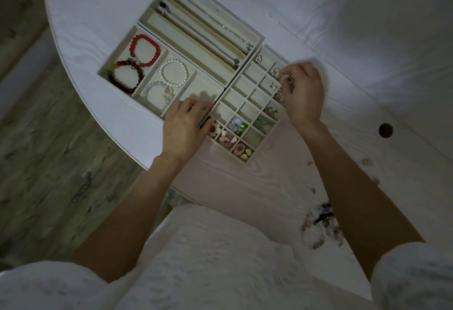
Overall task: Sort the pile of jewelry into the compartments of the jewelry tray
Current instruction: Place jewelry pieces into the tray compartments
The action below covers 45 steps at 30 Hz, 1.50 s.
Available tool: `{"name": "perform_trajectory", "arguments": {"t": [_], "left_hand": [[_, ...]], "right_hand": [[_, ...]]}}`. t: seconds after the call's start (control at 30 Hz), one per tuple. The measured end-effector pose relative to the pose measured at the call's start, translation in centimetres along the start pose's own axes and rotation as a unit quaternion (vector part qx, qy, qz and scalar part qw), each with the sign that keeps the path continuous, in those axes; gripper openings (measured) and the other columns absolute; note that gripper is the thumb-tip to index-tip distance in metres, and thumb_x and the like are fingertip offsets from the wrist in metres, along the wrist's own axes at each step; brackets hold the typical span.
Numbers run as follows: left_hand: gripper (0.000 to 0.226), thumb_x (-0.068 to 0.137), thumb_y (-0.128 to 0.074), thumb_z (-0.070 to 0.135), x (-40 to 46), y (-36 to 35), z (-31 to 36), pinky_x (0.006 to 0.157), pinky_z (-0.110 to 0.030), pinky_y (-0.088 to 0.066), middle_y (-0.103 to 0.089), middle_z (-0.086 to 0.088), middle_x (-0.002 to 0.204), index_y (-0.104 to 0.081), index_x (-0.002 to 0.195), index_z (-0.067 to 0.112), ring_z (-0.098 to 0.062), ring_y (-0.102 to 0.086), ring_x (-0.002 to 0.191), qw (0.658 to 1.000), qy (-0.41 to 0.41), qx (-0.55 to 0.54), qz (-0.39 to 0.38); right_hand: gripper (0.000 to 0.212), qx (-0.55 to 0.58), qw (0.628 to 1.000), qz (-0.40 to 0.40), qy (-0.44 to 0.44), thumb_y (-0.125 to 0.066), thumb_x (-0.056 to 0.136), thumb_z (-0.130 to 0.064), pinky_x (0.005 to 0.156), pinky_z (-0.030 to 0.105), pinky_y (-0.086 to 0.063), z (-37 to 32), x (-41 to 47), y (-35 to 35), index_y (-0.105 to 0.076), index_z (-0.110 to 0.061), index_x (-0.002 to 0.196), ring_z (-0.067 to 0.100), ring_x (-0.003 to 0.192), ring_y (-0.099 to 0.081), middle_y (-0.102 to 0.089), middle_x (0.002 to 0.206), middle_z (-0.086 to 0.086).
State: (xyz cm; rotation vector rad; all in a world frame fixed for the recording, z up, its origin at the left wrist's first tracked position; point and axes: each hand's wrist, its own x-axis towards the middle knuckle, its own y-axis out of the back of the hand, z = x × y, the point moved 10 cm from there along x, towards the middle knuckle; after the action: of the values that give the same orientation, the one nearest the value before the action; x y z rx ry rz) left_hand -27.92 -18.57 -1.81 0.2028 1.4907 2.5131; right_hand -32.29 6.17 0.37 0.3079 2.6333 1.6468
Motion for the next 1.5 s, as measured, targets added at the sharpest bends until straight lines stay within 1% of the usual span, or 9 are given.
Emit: {"name": "perform_trajectory", "arguments": {"t": [0.17, 0.37, 0.5, 0.6, 0.7, 0.8, 1.07, 1.23, 1.5], "left_hand": [[0.028, 0.086, -0.062, 0.022, 0.5, -0.1, 0.0, 0.081, -0.040, -0.043, -0.064, -0.007, 0.098, -0.065, 0.112, 0.014, -0.030, -0.057, 0.089, 1.000, -0.014, -0.004, 0.007], [0.028, 0.087, -0.058, 0.025, 0.8, -0.2, 0.0, 0.080, -0.037, -0.041, -0.064, -0.007, 0.097, -0.065, 0.112, 0.015, -0.029, -0.056, 0.089, 1.000, -0.019, -0.009, 0.002], [0.028, 0.088, -0.060, 0.026, 1.0, 0.0, 0.4, 0.081, -0.034, -0.039, -0.064, -0.006, 0.098, -0.065, 0.113, 0.015, -0.027, -0.057, 0.090, 0.999, -0.026, -0.024, 0.001], [0.027, 0.087, -0.060, 0.024, 1.1, 0.1, 0.5, 0.079, -0.038, -0.042, -0.064, -0.006, 0.097, -0.066, 0.111, 0.013, -0.027, -0.058, 0.089, 0.999, -0.034, -0.027, 0.008], [0.025, 0.087, -0.060, 0.020, 1.1, 0.1, 0.5, 0.078, -0.039, -0.045, -0.064, -0.007, 0.096, -0.066, 0.111, 0.012, -0.028, -0.057, 0.088, 0.999, -0.034, -0.032, 0.013], [0.026, 0.087, -0.059, 0.017, 1.0, 0.1, 0.6, 0.079, -0.039, -0.046, -0.063, -0.008, 0.098, -0.065, 0.111, 0.012, -0.028, -0.057, 0.089, 0.998, -0.034, -0.039, 0.018], [0.026, 0.086, -0.060, 0.013, 1.0, 0.1, 0.7, 0.075, -0.039, -0.048, -0.063, -0.007, 0.097, -0.066, 0.111, 0.013, -0.025, -0.057, 0.086, 0.998, -0.040, -0.052, 0.019], [0.026, 0.086, -0.059, 0.012, 1.2, 0.0, 0.6, 0.076, -0.040, -0.048, -0.063, -0.007, 0.098, -0.065, 0.111, 0.012, -0.027, -0.058, 0.089, 0.997, -0.047, -0.059, 0.014], [0.027, 0.087, -0.058, 0.014, 1.2, -0.3, 0.5, 0.078, -0.039, -0.046, -0.062, -0.007, 0.099, -0.065, 0.113, 0.013, -0.026, -0.057, 0.089, 0.997, -0.052, -0.051, 0.004]], "right_hand": [[0.010, -0.046, 0.998, -0.029, 0.023, -0.068, 0.081, -0.014, 0.083, 0.034, -0.046, -0.2, 0.3, -0.2, -0.070, -0.013, 0.090, 0.028, 0.098, -0.050, -0.057, 0.103, 0.010], [0.007, -0.140, 0.982, -0.054, 0.113, -0.071, 0.075, -0.007, 0.075, 0.037, -0.043, -2.7, 1.3, -1.8, -0.073, -0.010, 0.080, 0.031, 0.090, -0.052, -0.057, 0.091, 0.010], [0.013, -0.224, 0.956, -0.077, 0.171, -0.075, 0.064, -0.001, 0.067, 0.032, -0.037, -3.7, 1.6, -3.3, -0.072, -0.010, 0.072, 0.028, 0.079, -0.053, -0.056, 0.079, 0.007], [0.013, -0.233, 0.948, -0.104, 0.191, -0.077, 0.063, -0.003, 0.070, 0.033, -0.033, -3.6, 1.6, -3.8, -0.072, -0.012, 0.070, 0.028, 0.083, -0.051, -0.055, 0.082, 0.006], [0.006, -0.162, 0.969, -0.125, 0.137, -0.072, 0.075, -0.013, 0.082, 0.036, -0.035, -2.7, 1.8, -3.6, -0.073, -0.011, 0.081, 0.029, 0.096, -0.049, -0.057, 0.096, 0.008], [0.014, -0.104, 0.988, -0.105, 0.055, -0.064, 0.085, -0.021, 0.093, 0.033, -0.033, -1.7, 1.8, -3.5, -0.072, -0.013, 0.094, 0.026, 0.105, -0.045, -0.055, 0.106, 0.007], [0.016, -0.192, 0.979, 0.019, 0.070, -0.062, 0.080, -0.021, 0.077, 0.034, -0.037, -2.3, 0.5, -2.6, -0.071, -0.008, 0.082, 0.026, 0.089, -0.054, -0.060, 0.089, 0.007], [0.024, -0.239, 0.967, 0.011, 0.087, -0.071, 0.074, -0.031, 0.077, 0.035, -0.038, -2.6, 0.3, -2.9, -0.072, -0.008, 0.081, 0.027, 0.089, -0.055, -0.060, 0.088, 0.007], [0.006, -0.265, 0.959, 0.017, 0.098, -0.072, 0.072, -0.013, 0.071, 0.032, -0.040, -3.2, 0.5, -2.7, -0.069, -0.009, 0.069, 0.023, 0.081, -0.055, -0.059, 0.080, 0.004]]}}
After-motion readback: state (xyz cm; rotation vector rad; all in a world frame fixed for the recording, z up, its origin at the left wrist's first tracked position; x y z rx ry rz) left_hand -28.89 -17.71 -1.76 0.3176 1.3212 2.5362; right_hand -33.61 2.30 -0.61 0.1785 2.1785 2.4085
